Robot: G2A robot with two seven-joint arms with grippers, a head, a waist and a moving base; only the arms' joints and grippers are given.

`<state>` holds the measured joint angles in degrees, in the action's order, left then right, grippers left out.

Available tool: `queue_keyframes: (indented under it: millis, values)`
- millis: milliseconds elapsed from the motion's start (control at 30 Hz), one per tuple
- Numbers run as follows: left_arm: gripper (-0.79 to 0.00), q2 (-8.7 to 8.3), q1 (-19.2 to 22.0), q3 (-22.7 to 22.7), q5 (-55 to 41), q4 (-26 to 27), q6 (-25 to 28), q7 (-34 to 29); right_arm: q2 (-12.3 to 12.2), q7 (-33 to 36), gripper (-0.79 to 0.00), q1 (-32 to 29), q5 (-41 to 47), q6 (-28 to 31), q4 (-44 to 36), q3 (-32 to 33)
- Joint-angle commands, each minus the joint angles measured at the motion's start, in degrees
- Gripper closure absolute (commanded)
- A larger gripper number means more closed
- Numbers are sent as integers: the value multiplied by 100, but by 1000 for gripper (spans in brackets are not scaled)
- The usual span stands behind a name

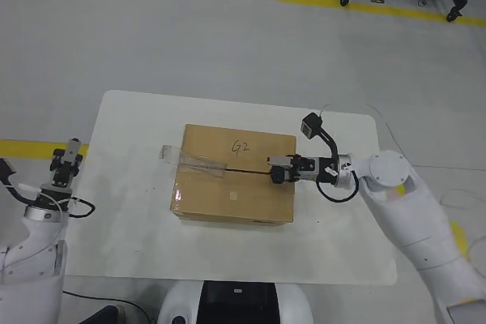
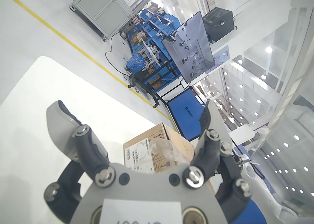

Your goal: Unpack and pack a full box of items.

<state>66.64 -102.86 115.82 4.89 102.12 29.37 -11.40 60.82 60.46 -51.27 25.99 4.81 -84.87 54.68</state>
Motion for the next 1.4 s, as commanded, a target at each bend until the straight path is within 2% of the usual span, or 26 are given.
queue_keyframes:
  millis: [0,533,967,1167,1367]
  values:
    - [-785,-1,17,44,-57,-10,-5,-10,57,-116,-785,72,37,7,-45,-139]
    - [-785,3,48,109,-116,0,9,-1,761,-813,-785,985,557,-114,345,-1461]
    - [-785,3,48,109,-116,0,9,-1,1319,-1212,-785,1540,427,-308,776,-2202]
    - [-785,3,48,109,-116,0,9,-1,1491,-1425,-785,1690,89,-447,1050,-2365]
    - [-785,3,48,109,-116,0,9,-1,1483,-1194,-785,1634,19,-621,1064,-2206]
